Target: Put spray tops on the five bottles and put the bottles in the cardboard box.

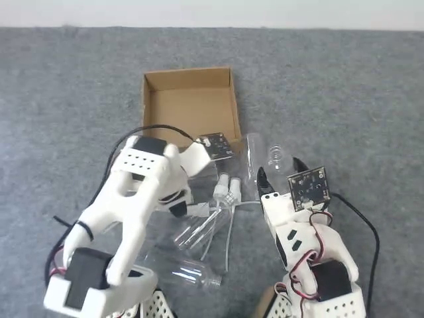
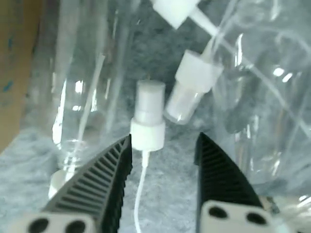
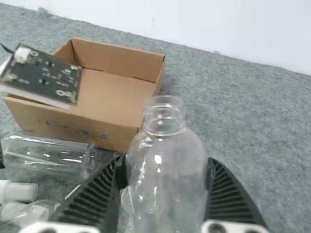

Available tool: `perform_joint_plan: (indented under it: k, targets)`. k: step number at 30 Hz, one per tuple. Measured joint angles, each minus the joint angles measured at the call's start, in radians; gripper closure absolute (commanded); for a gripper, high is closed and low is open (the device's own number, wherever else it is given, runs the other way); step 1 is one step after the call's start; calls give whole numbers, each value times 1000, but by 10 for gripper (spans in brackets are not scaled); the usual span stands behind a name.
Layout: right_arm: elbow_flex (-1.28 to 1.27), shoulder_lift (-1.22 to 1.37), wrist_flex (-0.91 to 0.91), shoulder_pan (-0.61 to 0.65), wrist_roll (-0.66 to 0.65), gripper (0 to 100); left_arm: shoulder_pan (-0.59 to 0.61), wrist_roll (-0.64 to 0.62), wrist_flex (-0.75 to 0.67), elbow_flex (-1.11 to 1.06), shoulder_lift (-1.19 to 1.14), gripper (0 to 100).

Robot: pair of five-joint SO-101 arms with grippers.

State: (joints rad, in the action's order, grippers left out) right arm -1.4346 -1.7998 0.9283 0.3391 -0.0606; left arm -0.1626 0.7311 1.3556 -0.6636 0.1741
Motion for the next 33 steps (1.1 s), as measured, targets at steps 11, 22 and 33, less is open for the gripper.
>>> perform_joint_plan:
  k: [11,22,33]
  targets:
    - [0,0,0,0,0,864,68,84,0,0,0,784]
    - [0,0,0,0,0,864,52,84,-115,23,-235,842]
    - [0,0,0,0,0,864,48,81,-12,184,-374,963]
